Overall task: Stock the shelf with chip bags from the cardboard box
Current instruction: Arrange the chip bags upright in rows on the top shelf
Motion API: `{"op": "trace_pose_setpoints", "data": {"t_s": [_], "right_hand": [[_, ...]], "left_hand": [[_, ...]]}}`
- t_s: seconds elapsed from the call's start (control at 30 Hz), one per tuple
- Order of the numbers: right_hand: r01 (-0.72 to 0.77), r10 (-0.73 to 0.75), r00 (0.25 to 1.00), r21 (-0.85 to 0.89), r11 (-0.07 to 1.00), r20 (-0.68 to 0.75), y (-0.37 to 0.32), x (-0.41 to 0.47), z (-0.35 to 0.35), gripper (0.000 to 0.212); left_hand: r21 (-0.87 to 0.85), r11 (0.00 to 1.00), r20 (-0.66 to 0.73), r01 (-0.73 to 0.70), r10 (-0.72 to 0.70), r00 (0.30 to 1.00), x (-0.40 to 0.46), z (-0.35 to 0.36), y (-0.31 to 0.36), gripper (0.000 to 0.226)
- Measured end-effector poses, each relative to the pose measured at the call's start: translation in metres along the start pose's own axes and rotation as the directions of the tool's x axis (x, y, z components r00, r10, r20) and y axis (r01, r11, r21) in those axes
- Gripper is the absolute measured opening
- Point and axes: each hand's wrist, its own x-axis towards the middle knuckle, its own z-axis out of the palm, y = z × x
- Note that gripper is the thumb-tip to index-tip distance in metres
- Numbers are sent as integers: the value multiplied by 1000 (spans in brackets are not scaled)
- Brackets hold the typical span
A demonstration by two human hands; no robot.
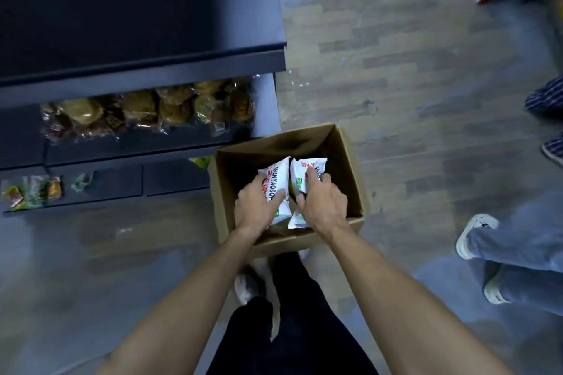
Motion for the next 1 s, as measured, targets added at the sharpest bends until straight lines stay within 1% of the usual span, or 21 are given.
{"op": "trace_pose_setpoints", "data": {"t_s": [0.1,0.17,0.23,0.3,0.37,0.43,0.53,0.6,0.7,0.77,0.83,0.9,1.0], "right_hand": [[15,-12,995,31,999,-97,-20,-33,-31,61],[37,-29,986,46,998,-166,-33,-52,-56,60],[80,-70,965,30,996,-254,-49,-70,-83,58],[128,-110,935,34,991,-336,-68,-90,-114,55],[185,-152,893,38,982,-423,-90,-109,-147,55],[255,-196,830,42,966,-523,-114,-128,-184,59],[381,-256,692,40,924,-675,-149,-158,-240,58],[442,-278,582,10,897,-764,-169,-180,-277,55],[496,-281,418,-42,867,-864,-190,-206,-328,56],[518,-285,337,-76,852,-897,-198,-214,-359,57],[526,-276,296,-85,846,-914,-202,-216,-388,57],[523,-258,281,-78,849,-924,-203,-212,-413,56],[508,-199,289,-27,861,-936,-199,-199,-438,55]], "left_hand": [[31,993,-65,-115,117,991,-26,-38,9,54],[73,978,-135,-198,206,969,-43,-66,14,54],[143,951,-223,-273,300,928,-59,-96,19,56],[135,942,-295,-306,333,896,-74,-131,29,58],[111,931,-388,-348,363,847,-89,-168,43,58],[127,908,-506,-398,405,762,-104,-209,60,59],[174,849,-638,-499,483,599,-124,-273,83,59],[204,799,-690,-566,527,496,-135,-313,98,58],[269,714,-740,-647,583,336,-151,-365,124,59],[307,674,-760,-672,598,253,-158,-393,145,60],[348,669,-785,-657,590,185,-163,-415,167,56],[398,681,-798,-615,588,135,-164,-433,191,50],[492,710,-770,-504,625,129,-155,-451,227,42]]}}
